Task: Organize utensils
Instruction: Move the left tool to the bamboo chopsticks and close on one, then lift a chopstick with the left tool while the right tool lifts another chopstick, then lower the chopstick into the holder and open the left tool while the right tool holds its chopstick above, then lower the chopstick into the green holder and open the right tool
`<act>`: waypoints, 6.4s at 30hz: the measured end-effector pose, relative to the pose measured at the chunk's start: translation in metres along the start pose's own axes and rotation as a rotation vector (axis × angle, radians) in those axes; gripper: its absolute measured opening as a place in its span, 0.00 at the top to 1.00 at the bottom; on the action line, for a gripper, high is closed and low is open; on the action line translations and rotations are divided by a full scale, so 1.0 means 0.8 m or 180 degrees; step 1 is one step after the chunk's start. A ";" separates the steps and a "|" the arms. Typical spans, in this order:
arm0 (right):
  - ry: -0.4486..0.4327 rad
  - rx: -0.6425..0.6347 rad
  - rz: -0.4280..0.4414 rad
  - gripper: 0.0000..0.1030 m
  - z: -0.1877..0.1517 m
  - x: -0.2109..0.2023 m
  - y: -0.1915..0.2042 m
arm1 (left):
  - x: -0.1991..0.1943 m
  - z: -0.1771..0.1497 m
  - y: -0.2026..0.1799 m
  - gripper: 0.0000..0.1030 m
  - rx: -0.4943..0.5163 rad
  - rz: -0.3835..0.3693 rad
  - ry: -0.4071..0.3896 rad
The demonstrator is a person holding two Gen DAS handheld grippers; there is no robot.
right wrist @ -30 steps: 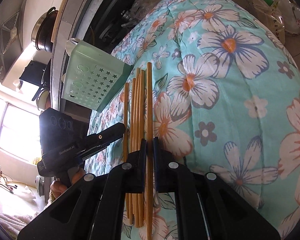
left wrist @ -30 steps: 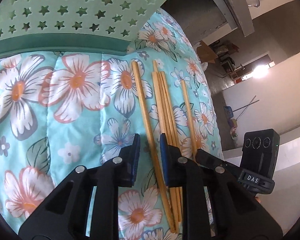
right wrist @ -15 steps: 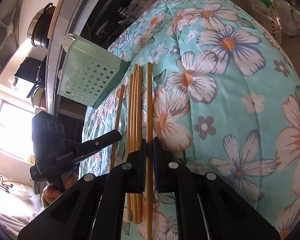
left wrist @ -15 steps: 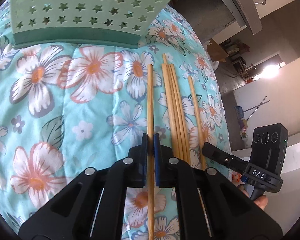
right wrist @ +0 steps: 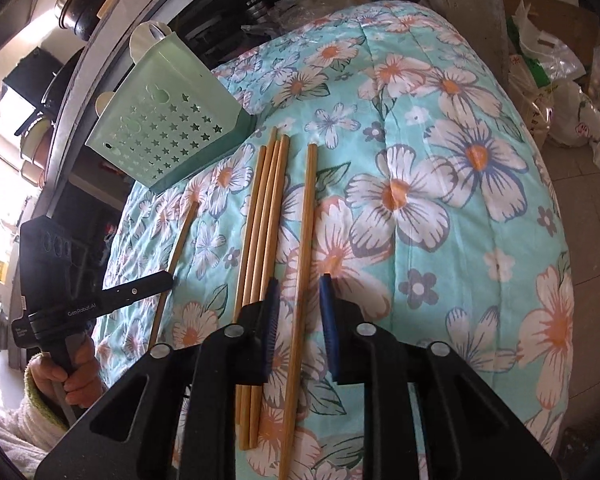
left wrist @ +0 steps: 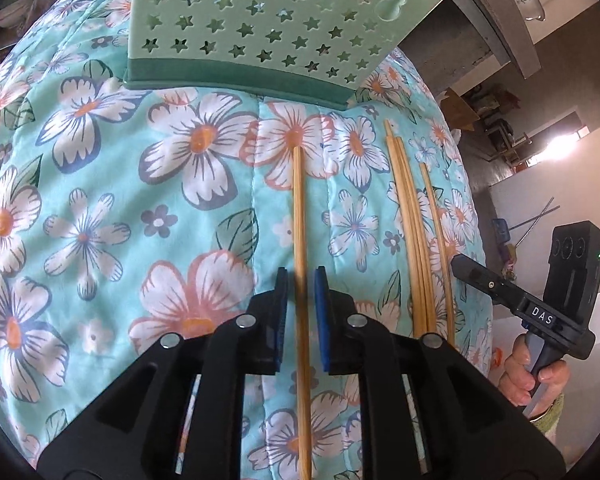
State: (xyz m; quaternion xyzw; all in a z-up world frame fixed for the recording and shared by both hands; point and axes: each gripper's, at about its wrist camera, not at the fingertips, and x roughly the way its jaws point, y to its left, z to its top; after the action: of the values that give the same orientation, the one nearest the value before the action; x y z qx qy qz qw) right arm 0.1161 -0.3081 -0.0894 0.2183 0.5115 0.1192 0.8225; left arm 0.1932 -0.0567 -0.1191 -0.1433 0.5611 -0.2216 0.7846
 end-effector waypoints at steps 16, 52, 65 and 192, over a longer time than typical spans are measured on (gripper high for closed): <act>0.0062 -0.0289 -0.0371 0.78 0.065 0.042 0.016 | 0.037 0.073 -0.030 0.83 0.0417 0.0408 0.0077; -0.0658 -0.0486 0.0448 0.93 0.078 -0.098 0.127 | -0.167 0.052 -0.007 0.94 0.0312 -0.0181 -0.0680; -0.0810 -0.0667 0.0606 0.93 0.085 -0.113 0.178 | -0.270 0.056 -0.014 0.95 0.0478 -0.0158 -0.1227; -0.1155 -0.2109 -0.0403 0.90 0.267 0.068 0.344 | -0.311 -0.034 0.158 0.67 -0.0342 0.0653 -0.2173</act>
State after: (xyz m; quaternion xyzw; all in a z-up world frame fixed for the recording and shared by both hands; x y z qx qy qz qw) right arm 0.3386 -0.0944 0.0814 -0.0739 0.3038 0.1864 0.9314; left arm 0.1230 0.1791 0.0155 -0.1930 0.2890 -0.0513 0.9363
